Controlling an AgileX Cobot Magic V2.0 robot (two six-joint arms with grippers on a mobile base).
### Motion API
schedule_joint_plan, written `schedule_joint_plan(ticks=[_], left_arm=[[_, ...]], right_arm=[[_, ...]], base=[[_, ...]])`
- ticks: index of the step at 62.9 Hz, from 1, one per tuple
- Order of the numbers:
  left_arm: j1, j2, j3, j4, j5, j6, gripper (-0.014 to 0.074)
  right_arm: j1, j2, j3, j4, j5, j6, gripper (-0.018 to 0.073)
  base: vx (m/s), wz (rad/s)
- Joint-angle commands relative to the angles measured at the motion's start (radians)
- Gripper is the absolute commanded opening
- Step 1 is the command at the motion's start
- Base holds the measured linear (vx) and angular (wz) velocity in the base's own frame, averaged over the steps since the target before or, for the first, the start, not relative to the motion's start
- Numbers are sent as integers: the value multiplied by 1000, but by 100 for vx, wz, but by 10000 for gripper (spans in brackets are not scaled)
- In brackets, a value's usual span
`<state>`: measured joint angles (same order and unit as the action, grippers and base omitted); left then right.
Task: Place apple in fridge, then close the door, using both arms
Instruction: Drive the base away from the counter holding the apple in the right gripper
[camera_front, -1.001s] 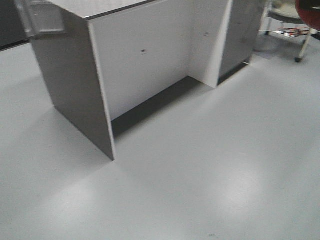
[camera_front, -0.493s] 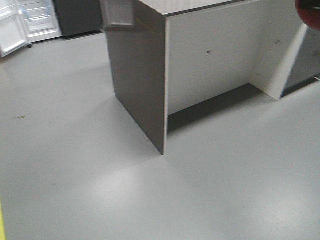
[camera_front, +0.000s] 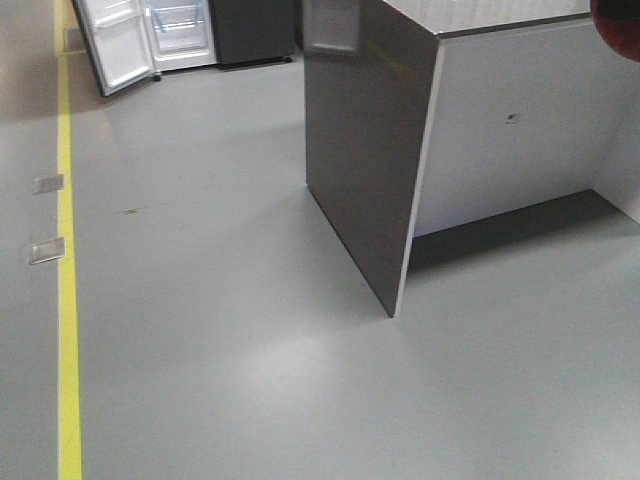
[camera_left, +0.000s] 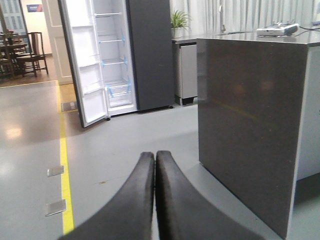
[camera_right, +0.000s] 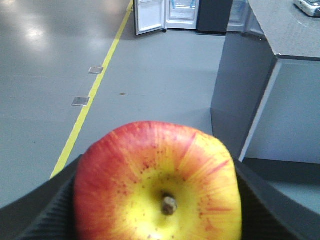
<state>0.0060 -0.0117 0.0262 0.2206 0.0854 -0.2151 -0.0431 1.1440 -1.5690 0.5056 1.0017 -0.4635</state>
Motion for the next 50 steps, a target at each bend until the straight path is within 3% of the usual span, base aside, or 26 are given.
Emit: schedule_joint_plan(ticks=[1,50], left_arm=[[-6,-15,28,-7,-76,-2,-7],[-6,-15,28,-7,-76,-2,-7]], right_arm=[[-3,-18,-31,30,-72,-11,-9],[-3,-16,-31,30,-72,-11,-9]], base=[[6,22],[10,33]])
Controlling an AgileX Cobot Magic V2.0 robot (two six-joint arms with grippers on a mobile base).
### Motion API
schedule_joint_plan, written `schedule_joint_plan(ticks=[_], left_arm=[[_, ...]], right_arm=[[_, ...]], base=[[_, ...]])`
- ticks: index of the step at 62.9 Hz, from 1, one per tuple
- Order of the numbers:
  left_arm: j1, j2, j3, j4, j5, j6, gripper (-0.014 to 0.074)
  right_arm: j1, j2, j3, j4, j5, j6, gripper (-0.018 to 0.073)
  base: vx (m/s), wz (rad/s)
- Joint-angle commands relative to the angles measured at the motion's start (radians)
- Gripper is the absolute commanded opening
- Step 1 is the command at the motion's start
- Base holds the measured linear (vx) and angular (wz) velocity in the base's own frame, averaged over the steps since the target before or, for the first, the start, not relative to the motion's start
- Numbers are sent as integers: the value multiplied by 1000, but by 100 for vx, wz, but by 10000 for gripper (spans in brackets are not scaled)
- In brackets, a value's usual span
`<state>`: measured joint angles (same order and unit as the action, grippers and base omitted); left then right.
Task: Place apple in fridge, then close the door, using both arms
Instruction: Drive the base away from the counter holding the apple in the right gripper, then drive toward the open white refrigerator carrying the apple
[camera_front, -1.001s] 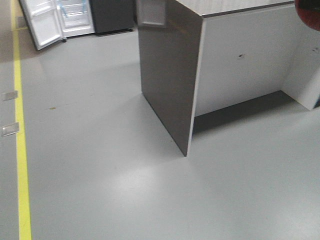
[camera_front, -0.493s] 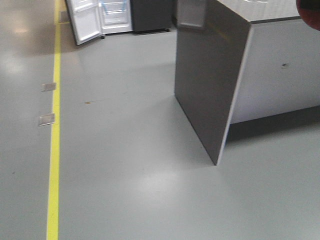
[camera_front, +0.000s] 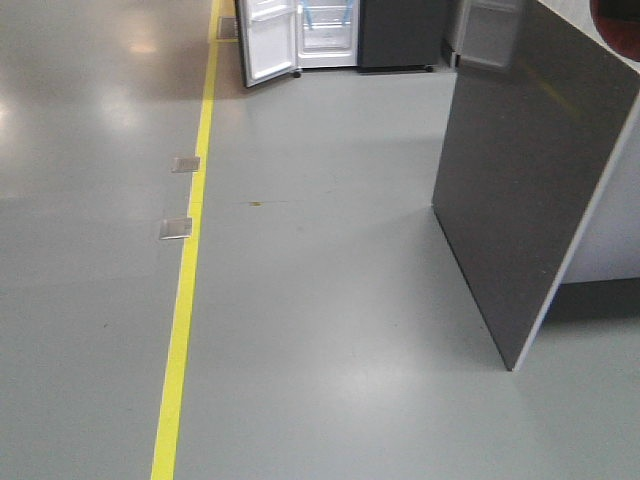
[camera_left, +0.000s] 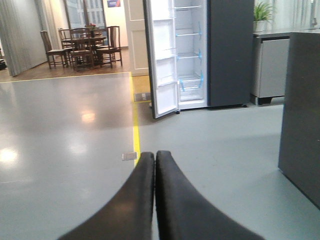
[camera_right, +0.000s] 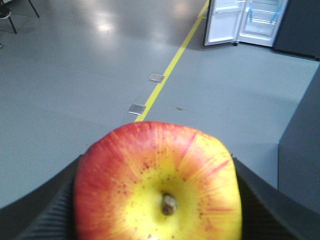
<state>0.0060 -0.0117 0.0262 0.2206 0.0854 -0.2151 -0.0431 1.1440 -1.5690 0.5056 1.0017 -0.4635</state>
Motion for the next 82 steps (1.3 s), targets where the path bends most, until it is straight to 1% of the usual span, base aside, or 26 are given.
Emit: schedule_joint_plan(ticks=[1,32,82], left_arm=[[-6,-15,28,-7,-76,-2,-7],[-6,-15,28,-7,-76,-2,-7],[-6,-15,28,-7,-76,-2,-7]], right_arm=[[-3,-16,-31,30,-72,-11,-9],[-3,-16,-31,30,-72,-11,-9],[-3,-16,-31,30,-72,-11,-9]], base=[[14,23],[16,13],[21,-2]])
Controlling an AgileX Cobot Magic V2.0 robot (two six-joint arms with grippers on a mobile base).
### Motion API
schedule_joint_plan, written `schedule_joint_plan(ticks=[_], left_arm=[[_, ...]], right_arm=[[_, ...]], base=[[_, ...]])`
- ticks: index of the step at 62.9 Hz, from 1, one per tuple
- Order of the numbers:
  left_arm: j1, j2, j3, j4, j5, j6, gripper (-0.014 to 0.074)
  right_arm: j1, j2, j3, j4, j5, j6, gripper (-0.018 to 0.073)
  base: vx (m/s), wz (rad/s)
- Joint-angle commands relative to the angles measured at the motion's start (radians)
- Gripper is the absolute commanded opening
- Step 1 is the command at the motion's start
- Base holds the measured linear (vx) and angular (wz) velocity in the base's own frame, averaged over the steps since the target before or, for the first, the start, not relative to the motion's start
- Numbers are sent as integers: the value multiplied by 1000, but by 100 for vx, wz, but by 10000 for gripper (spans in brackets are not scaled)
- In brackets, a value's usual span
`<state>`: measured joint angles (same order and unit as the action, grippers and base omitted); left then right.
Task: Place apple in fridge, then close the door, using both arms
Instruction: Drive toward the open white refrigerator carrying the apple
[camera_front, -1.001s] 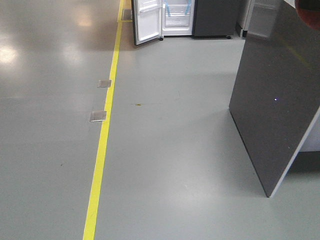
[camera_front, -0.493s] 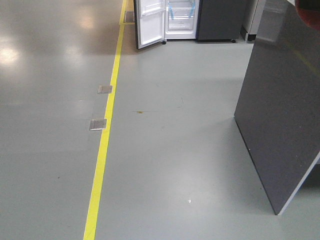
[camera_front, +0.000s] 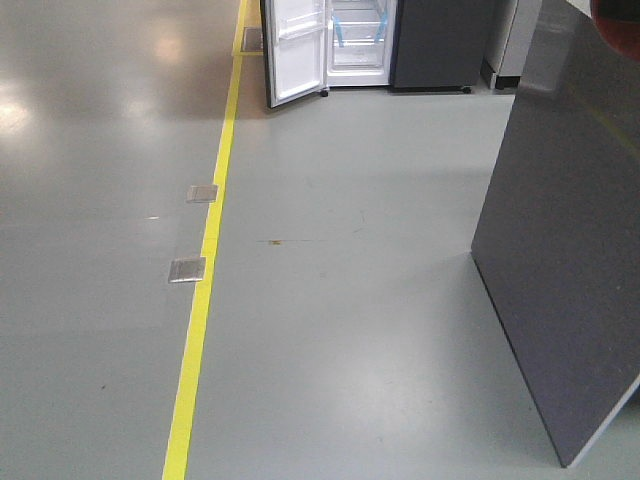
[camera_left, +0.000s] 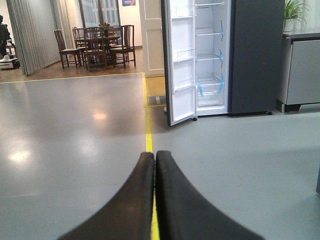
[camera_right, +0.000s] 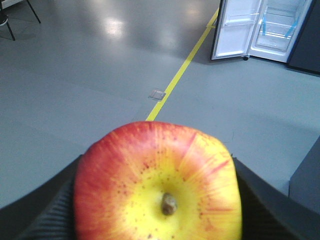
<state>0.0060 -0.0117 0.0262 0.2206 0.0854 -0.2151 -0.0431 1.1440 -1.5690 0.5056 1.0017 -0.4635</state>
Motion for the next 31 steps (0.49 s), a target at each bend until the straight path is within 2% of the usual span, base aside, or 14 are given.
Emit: schedule_joint_plan(ticks=[1,31], left_arm=[[-6,-15,28,-7,-76,-2,-7],[-6,-15,28,-7,-76,-2,-7]], right_arm=[[-3,-16,-31,30,-72,-11,-9],[-3,-16,-31,30,-72,-11,-9]], base=[[23,1],[23,3]])
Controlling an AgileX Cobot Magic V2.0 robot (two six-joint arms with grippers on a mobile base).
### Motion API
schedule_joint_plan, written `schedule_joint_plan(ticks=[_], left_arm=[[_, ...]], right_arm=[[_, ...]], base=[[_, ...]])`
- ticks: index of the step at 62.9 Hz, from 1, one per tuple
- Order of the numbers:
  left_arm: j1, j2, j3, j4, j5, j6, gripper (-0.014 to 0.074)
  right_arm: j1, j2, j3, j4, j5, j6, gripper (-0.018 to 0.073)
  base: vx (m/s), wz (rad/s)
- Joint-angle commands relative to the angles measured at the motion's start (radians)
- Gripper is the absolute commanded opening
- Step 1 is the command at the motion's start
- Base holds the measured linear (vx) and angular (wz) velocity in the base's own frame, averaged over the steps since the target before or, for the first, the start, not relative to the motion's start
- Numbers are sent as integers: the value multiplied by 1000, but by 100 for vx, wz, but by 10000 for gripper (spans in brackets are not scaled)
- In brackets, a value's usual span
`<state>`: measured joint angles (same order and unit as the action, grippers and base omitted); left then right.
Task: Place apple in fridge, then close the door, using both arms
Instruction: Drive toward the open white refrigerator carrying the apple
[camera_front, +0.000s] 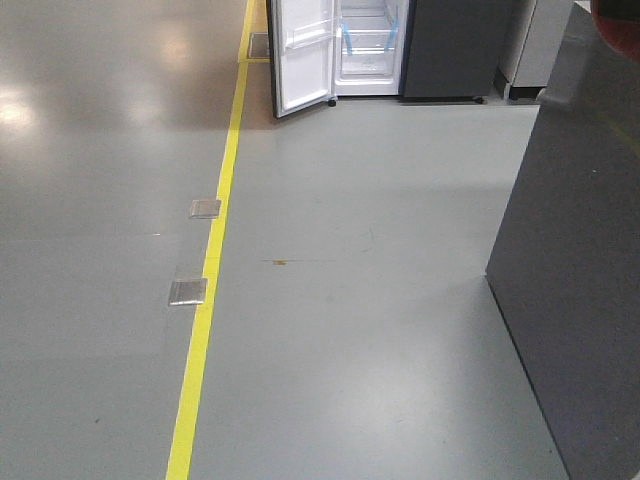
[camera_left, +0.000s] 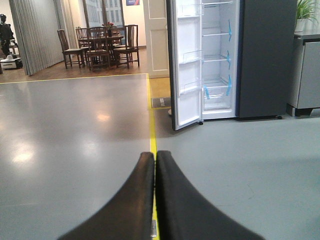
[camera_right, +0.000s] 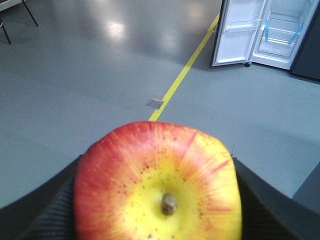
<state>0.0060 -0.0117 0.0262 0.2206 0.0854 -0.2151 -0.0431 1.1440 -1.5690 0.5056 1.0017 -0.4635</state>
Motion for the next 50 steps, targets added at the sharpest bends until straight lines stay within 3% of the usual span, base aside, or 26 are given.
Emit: schedule_joint_plan(ticks=[1,50], left_arm=[[-6,-15,28,-7,-76,-2,-7],[-6,-15,28,-7,-76,-2,-7]], right_arm=[[-3,-16,-31,30,-72,-11,-9],[-3,-16,-31,30,-72,-11,-9]], base=[[23,5],[22,2]])
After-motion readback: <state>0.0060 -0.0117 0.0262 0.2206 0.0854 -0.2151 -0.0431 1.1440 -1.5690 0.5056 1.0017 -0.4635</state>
